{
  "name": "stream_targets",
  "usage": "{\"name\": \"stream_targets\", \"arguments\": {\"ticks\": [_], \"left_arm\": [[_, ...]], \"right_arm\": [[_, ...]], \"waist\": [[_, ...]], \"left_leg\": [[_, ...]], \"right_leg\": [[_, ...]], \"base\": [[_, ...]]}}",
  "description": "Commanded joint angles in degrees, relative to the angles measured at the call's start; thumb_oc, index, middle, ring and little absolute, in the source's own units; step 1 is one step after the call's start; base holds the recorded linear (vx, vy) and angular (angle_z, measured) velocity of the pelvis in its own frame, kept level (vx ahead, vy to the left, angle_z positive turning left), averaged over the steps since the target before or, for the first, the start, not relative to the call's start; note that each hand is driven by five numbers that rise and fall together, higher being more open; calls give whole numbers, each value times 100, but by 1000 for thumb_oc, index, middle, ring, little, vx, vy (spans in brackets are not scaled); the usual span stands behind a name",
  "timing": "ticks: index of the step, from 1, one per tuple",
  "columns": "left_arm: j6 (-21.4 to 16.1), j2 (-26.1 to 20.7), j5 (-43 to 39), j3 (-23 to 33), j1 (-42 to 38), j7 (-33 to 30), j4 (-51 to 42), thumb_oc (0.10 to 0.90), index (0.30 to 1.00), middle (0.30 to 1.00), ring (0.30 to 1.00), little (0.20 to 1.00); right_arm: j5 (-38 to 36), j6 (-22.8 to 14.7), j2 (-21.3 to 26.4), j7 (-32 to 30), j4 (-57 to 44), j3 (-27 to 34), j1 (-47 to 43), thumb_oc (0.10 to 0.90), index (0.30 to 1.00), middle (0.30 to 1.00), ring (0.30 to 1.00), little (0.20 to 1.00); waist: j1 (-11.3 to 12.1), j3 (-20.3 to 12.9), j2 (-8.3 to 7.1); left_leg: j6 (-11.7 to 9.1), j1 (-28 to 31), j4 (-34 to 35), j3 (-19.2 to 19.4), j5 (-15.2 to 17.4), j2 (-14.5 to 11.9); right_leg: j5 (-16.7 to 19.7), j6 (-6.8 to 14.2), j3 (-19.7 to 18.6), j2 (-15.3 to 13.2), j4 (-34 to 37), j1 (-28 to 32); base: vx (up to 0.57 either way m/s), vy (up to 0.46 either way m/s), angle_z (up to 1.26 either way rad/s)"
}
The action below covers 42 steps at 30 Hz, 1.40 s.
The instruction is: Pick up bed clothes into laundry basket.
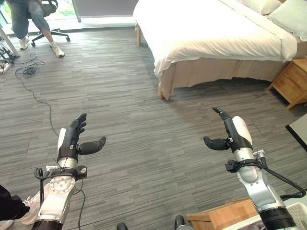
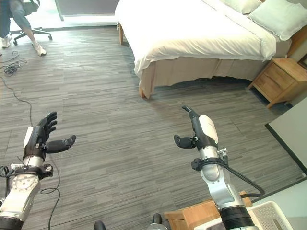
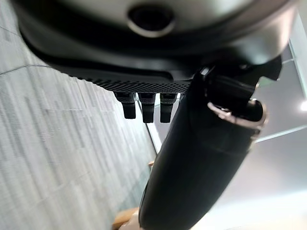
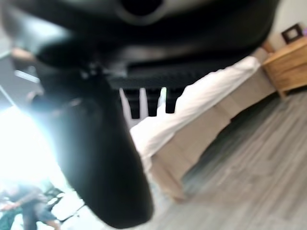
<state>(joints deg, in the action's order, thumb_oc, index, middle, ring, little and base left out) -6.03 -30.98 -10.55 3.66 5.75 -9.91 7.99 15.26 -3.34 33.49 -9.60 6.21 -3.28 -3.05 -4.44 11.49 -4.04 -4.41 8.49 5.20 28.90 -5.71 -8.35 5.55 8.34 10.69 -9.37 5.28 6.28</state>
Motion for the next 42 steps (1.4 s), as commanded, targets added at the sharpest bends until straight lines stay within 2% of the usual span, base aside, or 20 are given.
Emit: {"name": "stream_targets", "arguments": {"ticks": [1,11,12,13,14,16,21,31,34,37,38,39,40,41,42], "left_arm": [[-538,87,371,317,-145,143,-178,800,900,900,900,900],[-421,329,453,398,217,313,50,800,900,900,900,900],[-86,405,559,-375,-92,324,571,800,900,900,900,900],[-73,371,587,-370,-22,392,485,800,900,900,900,900],[-93,363,553,-326,43,466,441,800,900,900,900,900],[-134,356,486,-210,9,349,355,800,900,900,900,900],[-166,209,760,-44,-306,-82,175,800,900,900,900,900],[-411,-77,1368,192,-757,-567,-897,800,900,900,900,900],[-450,-100,1317,176,-865,-596,-1008,800,900,900,900,900],[-459,-192,1255,52,-1103,-696,-1076,800,900,900,900,900],[-460,-192,1255,52,-1107,-696,-1074,800,900,900,900,900],[-431,-214,1247,-30,-1191,-671,-1059,800,900,900,900,900],[-428,-217,1228,-76,-1238,-666,-1041,800,900,900,900,900],[-430,-216,1229,-75,-1244,-669,-1039,800,900,900,900,900],[-431,-226,1194,-119,-1284,-633,-1044,800,900,900,900,900]], "right_arm": [[-352,-314,219,286,-192,444,225,800,900,900,900,900],[-680,-443,28,495,-290,564,554,800,900,900,900,900],[-1579,-359,-1081,258,664,823,948,800,900,900,900,900],[-1552,-339,-1079,246,698,834,928,800,900,900,900,900],[-1457,-307,-1036,188,718,882,819,800,900,900,900,900],[-878,-245,-769,-24,559,841,606,800,900,900,900,900],[-421,-215,-483,-257,63,852,333,800,900,900,900,900],[-128,-387,-15,-380,-441,788,-149,800,900,900,900,900],[-142,-428,19,-404,-510,758,-269,800,900,900,900,900],[-79,-428,113,-432,-544,599,-567,800,900,900,900,900],[-79,-428,114,-432,-541,599,-572,800,900,900,900,900],[-82,-408,125,-430,-584,586,-589,800,900,900,900,900],[-80,-406,141,-431,-616,623,-560,800,900,900,900,900],[-81,-407,143,-430,-623,627,-560,800,900,900,900,900],[-94,-407,164,-434,-637,663,-534,800,900,900,900,900]], "waist": [[-183,-445,-6],[-270,-483,57],[-624,0,-150],[-565,-49,-166],[-429,-233,-213],[-276,-448,-264],[-261,-514,-197],[-276,-576,-95],[-277,-549,-83],[-324,-274,-30],[-322,-273,-32],[-350,-175,-5],[-380,-127,7],[-380,-109,-12],[-398,-98,13]], "left_leg": [[-140,123,-30,-333,852,-182],[-246,132,-20,-356,779,-300],[198,97,-672,-430,1620,-174],[242,95,-497,-439,1520,-91],[326,34,-228,-437,1354,130],[393,-78,-78,-399,1253,333],[331,-140,-59,-307,1147,274],[292,-34,-40,-293,1116,269],[339,-14,-41,-344,1148,313],[526,168,-41,-419,1279,446],[527,168,-41,-415,1280,450],[552,236,-39,-422,1320,450],[547,260,-37,-443,1344,448],[551,200,-51,-334,1218,430],[536,265,-34,-468,1346,437]], "right_leg": [[-473,197,254,-303,-71,-17],[-575,142,350,-232,-43,75],[-486,346,104,-154,-1589,-927],[-537,341,62,-157,-1605,-796],[-592,393,-137,-73,-1521,-362],[-616,414,-346,-28,-1089,17],[-797,311,-225,-10,-724,-18],[-742,282,-33,-119,-427,97],[-759,301,-53,-160,-617,1],[-522,481,-237,-330,-1940,-596],[-527,483,-242,-333,-1951,-603],[-498,495,-179,-315,-2323,-862],[-579,456,-155,-245,-2385,-1000],[-484,387,-90,-247,-2365,-1041],[-676,407,-126,-170,-2341,-1091]], "base": [[14,-63,-6],[0,-22,-2],[-95,45,5],[-286,158,10],[-430,241,-15],[-308,194,-49],[-120,39,-16],[-28,0,-7],[4,32,-4],[18,100,-9],[42,71,-18],[81,47,-18],[9,12,-4],[90,7,1],[116,-21,5]]}}
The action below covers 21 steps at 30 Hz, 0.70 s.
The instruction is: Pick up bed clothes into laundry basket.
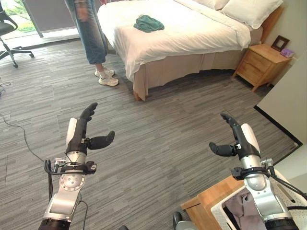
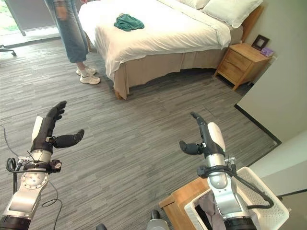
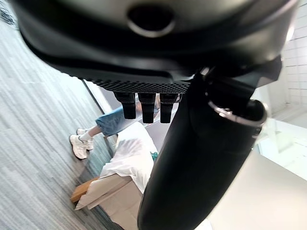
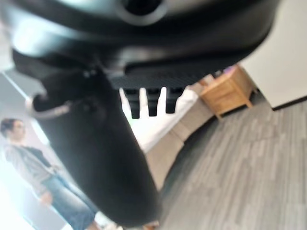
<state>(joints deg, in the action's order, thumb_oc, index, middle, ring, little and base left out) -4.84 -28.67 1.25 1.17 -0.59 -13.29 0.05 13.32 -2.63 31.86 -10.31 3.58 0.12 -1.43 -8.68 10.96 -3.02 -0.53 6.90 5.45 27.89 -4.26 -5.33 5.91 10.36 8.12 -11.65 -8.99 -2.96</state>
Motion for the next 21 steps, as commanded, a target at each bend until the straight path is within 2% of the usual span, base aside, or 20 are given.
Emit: {"name": "stream_targets", "arguments": {"ticks": [1,2,3,4,5,9,12,13,14,15,16,17,18,19,20,21], "left_arm": [[-557,-468,-8,77,-712,-278,-235,800,900,900,900,900],[-557,-466,-7,80,-713,-280,-236,800,900,900,900,900],[-576,-498,-59,-1,-795,-237,-239,800,900,900,900,900],[-579,-496,-68,-4,-803,-205,-261,800,900,900,900,900],[-588,-500,-85,-14,-868,-210,-220,800,900,900,900,900],[-584,-494,-37,-90,-1064,-284,-68,800,900,900,900,900],[-595,-466,-10,-135,-1058,-320,33,800,900,900,900,900],[-598,-461,-11,-138,-1050,-321,37,800,900,900,900,900],[-590,-397,-36,-112,-915,-251,26,800,900,900,900,900],[-604,-327,-42,-132,-843,-235,0,800,900,900,900,900],[-618,-258,-92,-104,-700,-173,-24,800,900,900,900,900],[-590,-211,-182,-86,-587,-132,-44,800,900,900,900,900],[-558,-162,-248,-36,-485,-120,-18,800,900,900,900,900],[-516,-129,-295,10,-349,-69,-33,800,900,900,900,900],[-493,-113,-322,41,-297,-116,-41,800,900,900,900,900],[-492,-119,-323,46,-295,-118,-43,800,900,900,900,900]], "right_arm": [[86,-476,369,-373,-397,380,-674,800,900,900,900,900],[85,-478,371,-373,-402,380,-674,800,900,900,900,900],[19,-484,530,-397,-437,485,-619,800,900,900,900,900],[-6,-483,569,-407,-476,558,-572,800,900,900,900,900],[-67,-492,652,-449,-483,686,-470,800,900,900,900,900],[-84,-480,644,-488,-570,926,-148,800,900,900,900,900],[15,-450,623,-529,-596,944,-53,800,900,900,900,900],[21,-449,626,-531,-598,940,-43,800,900,900,900,900],[31,-464,601,-457,-642,956,89,800,900,900,900,900],[49,-478,628,-450,-698,979,188,800,900,900,900,900],[29,-499,653,-418,-723,1011,236,800,900,900,900,900],[-22,-510,676,-399,-695,956,219,800,900,900,900,900],[-48,-512,664,-368,-684,889,193,800,900,900,900,900],[-54,-503,683,-335,-707,816,161,800,900,900,900,900],[-102,-490,670,-351,-711,745,96,800,900,900,900,900],[-104,-488,667,-354,-705,737,85,800,900,900,900,900]], "waist": [[6,-13,-76],[2,9,-97],[-21,45,-74],[-42,64,-72],[-117,104,-102],[-385,244,-14],[-457,309,96],[-464,316,115],[-541,249,125],[-629,225,191],[-662,191,301],[-688,165,443],[-638,161,484],[-569,179,510],[-542,191,502],[-551,205,511]], "left_leg": [[117,431,-61,-398,1215,104],[124,380,-77,-295,1103,94],[43,505,-55,-436,1314,94],[-3,551,-51,-463,1358,85],[-157,690,-45,-445,1433,26],[-483,1119,-45,-502,1660,-236],[-602,1454,-72,-497,1828,-324],[-596,1477,-75,-510,1858,-334],[-668,1616,-371,-584,2069,-387],[-764,1548,-664,-612,1981,-529],[-885,1511,-1058,-668,1627,-705],[-1017,1309,-1673,-782,1077,-993],[-1025,1172,-2360,-839,477,-1211],[-970,900,-3125,-991,79,-1392],[-930,642,-3770,-1020,-151,-1545],[-951,611,-3833,-1049,-138,-1584]], "right_leg": [[-854,127,204,131,-787,-231],[-756,66,273,123,-766,-262],[-943,26,367,195,-361,-332],[-874,22,451,193,-80,-353],[-614,61,608,130,429,-571],[-115,267,810,-166,1265,-1189],[12,321,1064,-433,1285,-1426],[-9,345,1067,-431,1274,-1401],[45,288,972,-429,1176,-1256],[55,214,911,-360,1199,-1157],[44,119,839,-267,1154,-1071],[-61,-65,855,-82,1106,-944],[-207,-258,840,42,1063,-801],[-426,-526,836,218,1024,-607],[-616,-735,854,374,1012,-388],[-628,-759,863,404,1014,-383]], "base": [[117,-17,4],[271,-64,11],[296,-81,19],[626,-194,31],[474,-235,34],[534,-260,41],[470,-222,78],[695,-350,27],[649,-380,6],[863,-528,26],[582,-457,53],[614,-514,47],[611,-608,32],[615,-635,-12],[416,-461,-18],[533,-476,-6]]}}
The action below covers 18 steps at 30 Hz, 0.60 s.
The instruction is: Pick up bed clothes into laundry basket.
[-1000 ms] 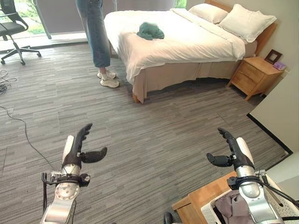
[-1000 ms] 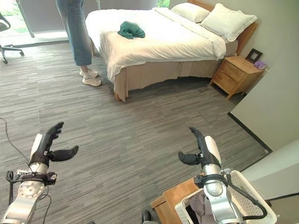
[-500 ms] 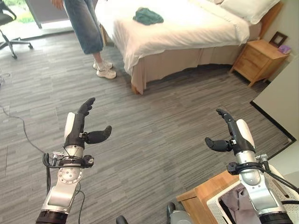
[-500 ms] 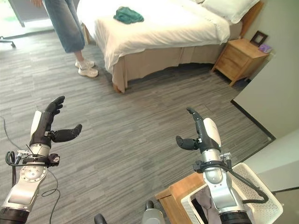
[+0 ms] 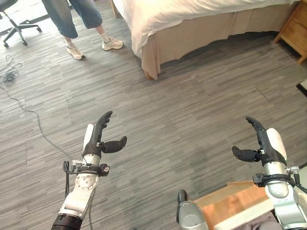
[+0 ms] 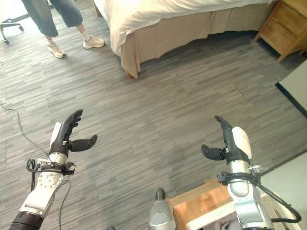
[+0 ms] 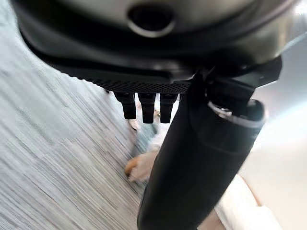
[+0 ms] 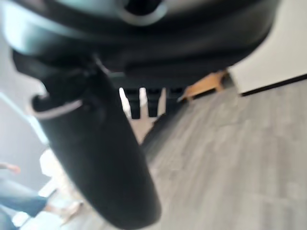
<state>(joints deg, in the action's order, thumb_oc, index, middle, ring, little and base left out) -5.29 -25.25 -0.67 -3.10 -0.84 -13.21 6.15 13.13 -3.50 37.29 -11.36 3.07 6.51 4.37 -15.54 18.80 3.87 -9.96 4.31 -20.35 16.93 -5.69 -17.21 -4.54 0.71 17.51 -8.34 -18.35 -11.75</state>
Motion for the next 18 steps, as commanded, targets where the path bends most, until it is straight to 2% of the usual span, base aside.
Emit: {"name": "stream_targets", "arguments": {"ticks": [1,2,3,4,5,6,7,8,9,11,12,13,14,15,17,18], "left_arm": [[-430,-428,-190,521,-203,-132,-688,800,900,900,900,900],[-428,-405,-178,550,-143,-127,-709,800,900,900,900,900],[-423,-408,-177,556,-133,-125,-720,800,900,900,900,900],[-427,-349,-185,627,8,-62,-808,800,900,900,900,900],[-420,-347,-184,640,28,-56,-825,800,900,900,900,900],[-460,-313,-105,739,218,-51,-884,800,900,900,900,900],[-459,-314,-104,743,223,-50,-887,800,900,900,900,900],[-463,-298,-61,789,293,-66,-851,800,900,900,900,900],[-446,-248,-10,827,345,-82,-821,800,900,900,900,900],[-431,-201,-6,810,386,-51,-805,800,900,900,900,900],[-430,-196,-6,809,390,-50,-806,800,900,900,900,900],[-415,-188,11,815,430,-42,-782,800,900,900,900,900],[-382,-193,-7,828,574,10,-801,800,900,900,900,900],[-359,-198,-14,843,670,60,-832,800,900,900,900,900],[-314,-236,6,886,823,103,-859,800,900,900,900,900],[-311,-247,6,884,831,104,-863,800,900,900,900,900]], "right_arm": [[-54,-347,131,-249,-696,48,-570,800,900,900,900,900],[-38,-323,127,-234,-686,27,-596,800,900,900,900,900],[-36,-320,123,-233,-684,22,-599,800,900,900,900,900],[61,-268,151,-145,-701,-59,-660,800,900,900,900,900],[66,-263,148,-143,-701,-69,-664,800,900,900,900,900],[133,-289,167,-110,-698,-167,-730,800,900,900,900,900],[133,-290,166,-111,-695,-173,-733,800,900,900,900,900],[158,-285,153,-73,-667,-276,-810,800,900,900,900,900],[189,-285,172,-82,-625,-348,-888,800,900,900,900,900],[190,-285,194,-59,-620,-362,-930,800,900,900,900,900],[190,-283,198,-57,-622,-363,-926,800,900,900,900,900],[186,-288,199,-42,-608,-397,-929,800,900,900,900,900],[168,-287,159,47,-697,-468,-890,800,900,900,900,900],[178,-277,88,90,-725,-494,-830,800,900,900,900,900],[241,-255,-35,182,-723,-623,-778,800,900,900,900,900],[246,-253,-48,183,-726,-622,-768,800,900,900,900,900]], "waist": [[294,-494,-277],[385,-464,-314],[394,-463,-311],[579,-399,-364],[589,-408,-374],[696,-361,-379],[704,-357,-396],[786,-353,-313],[833,-344,-302],[842,-383,-292],[845,-380,-293],[838,-381,-305],[910,-470,-326],[957,-520,-318],[1148,-637,-380],[1151,-650,-394]], "left_leg": [[158,344,-1918,184,367,-375],[193,66,-1988,259,602,-234],[209,56,-2035,272,648,-243],[273,-579,-1712,407,1047,79],[290,-561,-1704,436,1070,96],[369,-820,-638,874,1175,364],[375,-789,-600,895,1160,388],[337,-1040,583,1167,859,536],[282,-1014,1511,1374,431,686],[278,-1131,2419,1636,175,602],[286,-1105,2459,1646,156,620],[259,-1336,2515,1765,169,432],[243,-1495,2527,1623,62,300],[225,-1415,2518,1549,-83,335],[223,-1358,2525,1124,-362,461],[216,-1362,2526,1123,-367,464]], "right_leg": [[127,31,-181,197,1998,898],[31,18,-234,236,2057,1102],[32,26,-247,238,2070,1104],[-115,73,-408,278,2098,1486],[-124,88,-430,259,2099,1484],[-243,200,-538,232,2109,1804],[-242,207,-550,214,2109,1810],[-348,287,-566,290,2146,2135],[-432,356,-566,290,2182,2340],[-543,438,-536,283,2207,2662],[-539,444,-539,276,2214,2673],[-596,479,-556,269,2197,2795],[-739,508,-714,261,2188,3092],[-813,505,-832,261,2169,3198],[-981,481,-1109,185,2010,3346],[-1001,478,-1110,181,1985,3332]], "base": [[517,-351,-6],[522,-327,-30],[526,-185,-63],[344,-77,-58],[680,-93,-44],[339,13,-52],[642,46,-59],[522,77,-73],[709,94,-40],[465,67,-36],[374,59,-39],[706,83,-49],[910,101,-45],[954,126,-76],[599,103,-89],[919,226,-133]]}}
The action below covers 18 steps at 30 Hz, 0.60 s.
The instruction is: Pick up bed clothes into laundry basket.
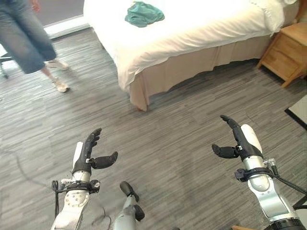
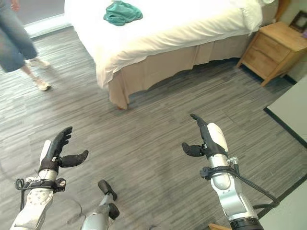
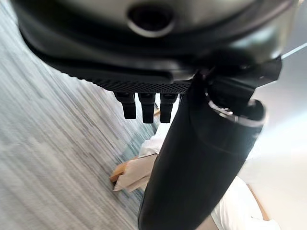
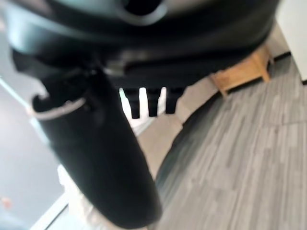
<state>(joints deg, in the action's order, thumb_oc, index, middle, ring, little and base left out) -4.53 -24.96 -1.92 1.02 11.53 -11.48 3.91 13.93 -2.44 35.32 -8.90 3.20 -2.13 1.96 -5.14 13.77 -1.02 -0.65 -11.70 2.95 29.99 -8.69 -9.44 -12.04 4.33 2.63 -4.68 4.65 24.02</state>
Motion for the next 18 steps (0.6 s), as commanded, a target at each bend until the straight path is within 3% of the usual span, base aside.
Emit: {"name": "stream_targets", "arguments": {"ticks": [1,2,3,4,6,7,10,12,15,18], "left_arm": [[-323,-327,122,416,-435,-15,-562,800,900,900,900,900],[-325,-334,121,418,-436,-17,-558,800,900,900,900,900],[-281,-383,131,328,-574,-19,-394,800,900,900,900,900],[-293,-438,107,296,-632,-15,-336,800,900,900,900,900],[-302,-561,95,248,-806,-74,-248,800,900,900,900,900],[-354,-661,5,203,-1013,-89,-197,800,900,900,900,900],[-394,-673,-90,24,-1197,-70,-87,800,900,900,900,900],[-426,-688,-129,-162,-1369,-40,-32,800,900,900,900,900],[-464,-698,-189,-332,-1727,-49,201,800,900,900,900,900],[-530,-737,-185,-333,-1808,-95,160,800,900,900,900,900]], "right_arm": [[370,-358,31,-22,-669,139,-517,800,900,900,900,900],[375,-357,23,-26,-664,134,-522,800,900,900,900,900],[482,-328,-48,-57,-544,96,-615,800,900,900,900,900],[541,-325,2,-66,-503,73,-699,800,900,900,900,900],[609,-317,45,-177,-458,31,-908,800,900,900,900,900],[654,-299,279,-190,-457,43,-1152,800,900,900,900,900],[629,-281,551,-216,-503,18,-1407,800,900,900,900,900],[581,-284,733,-249,-539,-93,-1698,800,900,900,900,900],[652,-218,883,-388,-400,-357,-2276,800,900,900,900,900],[989,-92,1061,-509,-335,-543,-2680,800,900,900,900,900]], "waist": [[204,-362,-82],[218,-361,-100],[187,-372,-280],[123,-353,-311],[83,-265,-247],[2,-212,-204],[-149,-173,-155],[-239,-191,-218],[-262,-201,-247],[-210,-249,-277]], "left_leg": [[-496,460,186,-305,-134,-126],[-483,468,185,-284,-118,-110],[-232,850,188,-232,169,189],[-150,1045,205,-193,325,255],[-27,1379,205,-102,635,262],[-62,1612,205,-148,849,267],[-139,1857,205,-288,1010,235],[-242,2073,205,-375,1197,238],[-400,2370,205,-353,1423,204],[-401,2801,172,-350,1671,270]], "right_leg": [[-41,317,270,-329,-1155,-318],[-62,333,254,-355,-1195,-339],[923,710,216,-560,-2503,-765],[1473,864,211,-615,-3101,-1037],[1705,944,545,-991,-3762,-1694],[1290,730,1041,-1230,-3404,-2027],[606,516,1259,-909,-2568,-2455],[670,477,1304,-585,-1331,-2647],[1182,599,1575,-441,-190,-2843],[1258,574,1926,-498,-121,-2965]], "base": [[673,189,-120],[994,326,-80],[498,219,-9],[595,282,10],[469,200,30],[611,124,31],[485,-16,45],[430,-136,75],[393,-133,42],[453,-146,41]]}}
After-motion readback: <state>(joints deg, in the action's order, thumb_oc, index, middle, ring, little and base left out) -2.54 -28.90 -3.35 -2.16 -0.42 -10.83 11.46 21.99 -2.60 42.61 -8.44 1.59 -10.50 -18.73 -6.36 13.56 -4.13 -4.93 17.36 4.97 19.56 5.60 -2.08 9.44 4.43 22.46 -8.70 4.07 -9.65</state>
